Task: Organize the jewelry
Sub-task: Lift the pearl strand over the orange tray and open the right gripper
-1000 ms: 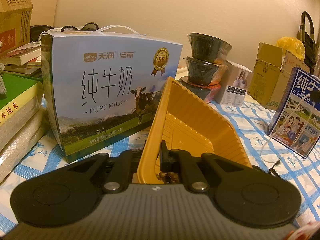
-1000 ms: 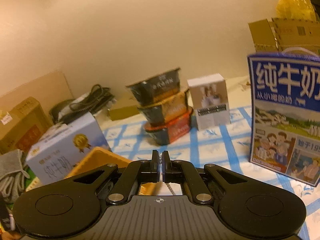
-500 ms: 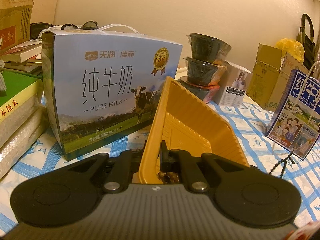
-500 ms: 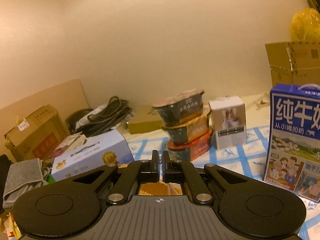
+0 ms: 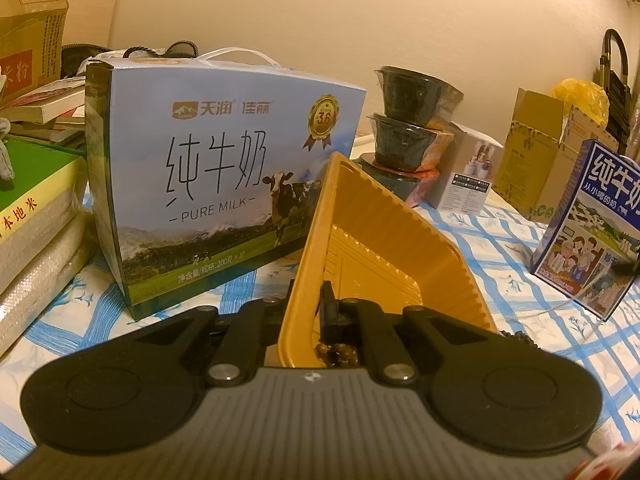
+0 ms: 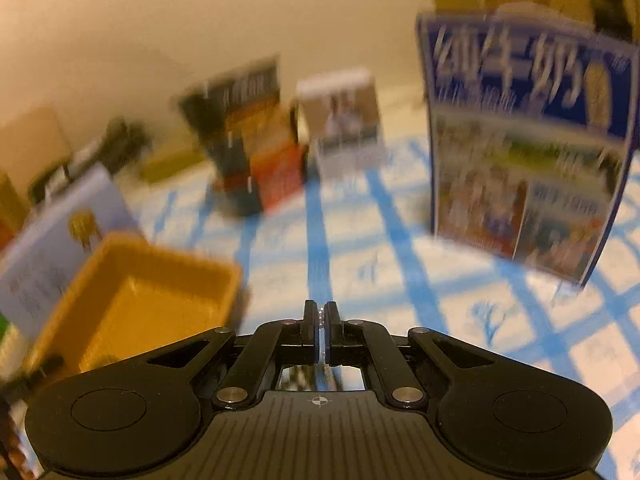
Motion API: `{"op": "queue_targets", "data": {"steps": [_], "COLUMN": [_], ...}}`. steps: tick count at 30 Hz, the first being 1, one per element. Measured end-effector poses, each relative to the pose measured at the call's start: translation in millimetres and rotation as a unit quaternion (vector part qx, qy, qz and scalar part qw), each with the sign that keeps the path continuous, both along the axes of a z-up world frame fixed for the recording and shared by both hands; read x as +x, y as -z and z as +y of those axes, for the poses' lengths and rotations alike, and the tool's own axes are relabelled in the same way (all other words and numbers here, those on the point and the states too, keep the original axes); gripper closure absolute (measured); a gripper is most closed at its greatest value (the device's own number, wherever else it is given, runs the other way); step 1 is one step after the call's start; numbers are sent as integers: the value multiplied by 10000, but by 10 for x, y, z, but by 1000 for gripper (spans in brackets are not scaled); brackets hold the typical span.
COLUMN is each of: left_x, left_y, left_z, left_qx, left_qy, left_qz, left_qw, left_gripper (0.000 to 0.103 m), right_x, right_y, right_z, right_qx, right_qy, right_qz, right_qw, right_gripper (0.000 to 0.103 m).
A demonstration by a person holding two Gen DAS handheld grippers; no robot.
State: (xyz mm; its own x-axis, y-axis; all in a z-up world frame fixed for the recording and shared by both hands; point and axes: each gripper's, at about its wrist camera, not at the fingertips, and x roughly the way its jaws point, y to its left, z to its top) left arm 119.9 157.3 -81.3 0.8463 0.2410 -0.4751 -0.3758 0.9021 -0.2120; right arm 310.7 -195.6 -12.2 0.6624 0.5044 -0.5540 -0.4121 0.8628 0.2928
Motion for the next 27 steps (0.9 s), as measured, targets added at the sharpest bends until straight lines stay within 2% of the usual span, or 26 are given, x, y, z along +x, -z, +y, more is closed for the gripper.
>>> {"op": "queue_targets", "data": {"steps": [5,9,14,19,27], "left_x": [-3,-10,-10,-9,-4], "left_y": [5,11,13,16,12], "left_z": [0,6,6,1,-7], "left_qx": [-1,-8,-7,11,7], "left_qy": [-7,-16,-12,-3,-5], "left_qz": [-3,1,2,2,4], "left_qw": [10000,10000,10000,10000,10000], "left_gripper": [96,96,96,96,96], "right_x": [-137,-268,-339,-407,-481], "right_y": [-697,-1063,-1208,-1171,-1041], "right_z": [-207,-254,-215,-70,554], "right_qx": [610,801,876,973,1188], "right_qy": [-2,-138,-291,-571,-1303], "right_qz": [-961,-1347,-1264,-1043,-713], "right_qw": [9935,9876,9877,9881,9818], "right_gripper": [100,100,100,100,100]}}
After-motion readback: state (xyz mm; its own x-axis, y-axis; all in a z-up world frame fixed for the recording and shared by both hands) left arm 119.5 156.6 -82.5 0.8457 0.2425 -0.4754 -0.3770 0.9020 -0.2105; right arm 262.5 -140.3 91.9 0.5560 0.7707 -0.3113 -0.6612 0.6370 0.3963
